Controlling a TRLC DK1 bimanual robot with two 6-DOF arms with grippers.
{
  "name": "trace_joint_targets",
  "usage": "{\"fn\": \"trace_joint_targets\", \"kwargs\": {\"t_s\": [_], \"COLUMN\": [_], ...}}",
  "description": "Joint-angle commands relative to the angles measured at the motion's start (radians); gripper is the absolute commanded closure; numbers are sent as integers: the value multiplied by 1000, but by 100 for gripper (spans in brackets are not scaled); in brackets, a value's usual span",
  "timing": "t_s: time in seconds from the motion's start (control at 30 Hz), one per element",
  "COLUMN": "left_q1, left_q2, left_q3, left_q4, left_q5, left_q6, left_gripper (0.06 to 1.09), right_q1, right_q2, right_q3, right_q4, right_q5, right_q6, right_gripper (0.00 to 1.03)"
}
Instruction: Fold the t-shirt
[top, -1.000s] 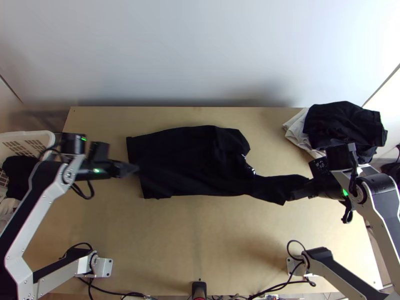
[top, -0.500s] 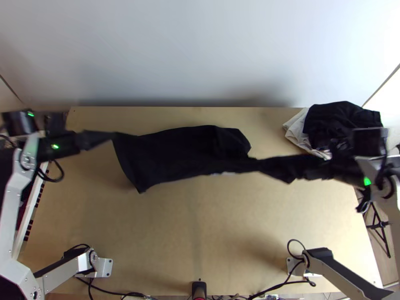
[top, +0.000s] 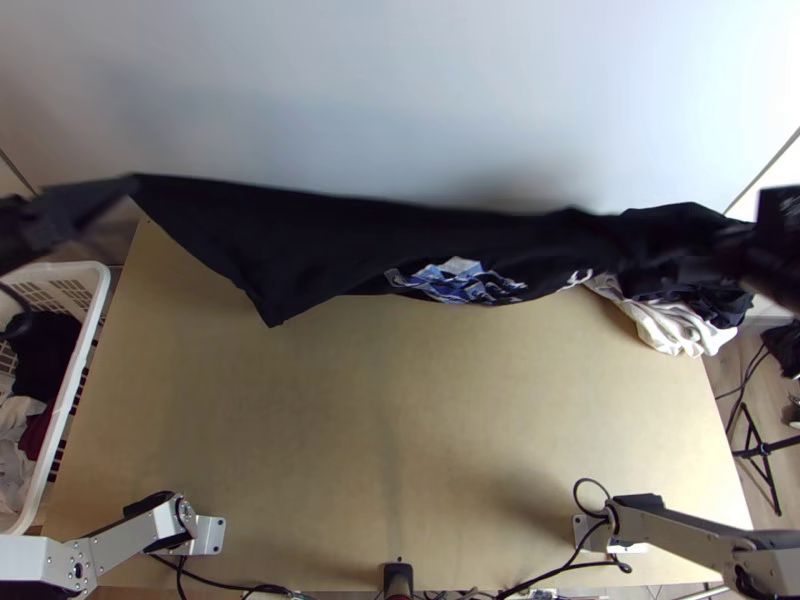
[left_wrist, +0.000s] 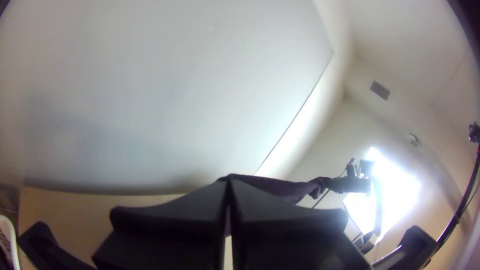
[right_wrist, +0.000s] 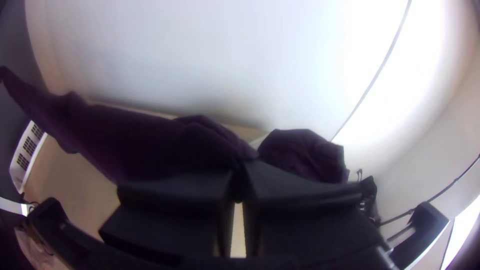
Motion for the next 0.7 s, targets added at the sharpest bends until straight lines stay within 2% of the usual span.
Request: {"fn": "trace_joint_targets", "kwargs": {"t_s": [0.0, 0.13, 0.43, 0.57, 0.67], "left_q1": [70, 78, 157, 160, 180], "left_q2": [-4, -30, -107, -150, -176], "left_q3": [193, 202, 204, 204, 213], "left_q4": [33, 48, 122, 137, 137], "left_q5": [-34, -128, -235, -315, -357], "left_q6": [3, 46, 41, 44, 41], "left_gripper": [105, 105, 105, 105, 105], "right_q1": [23, 67, 98, 101, 101], "right_q2": [73, 47, -42, -94, -140], "right_q3": [238, 238, 236, 236, 233], "right_q4": [22, 71, 154, 178, 192], "right_q5": [14, 51, 62, 60, 60], "right_q6": [-6, -6, -26, -85, -168], "right_gripper": [100, 100, 100, 100, 100]}}
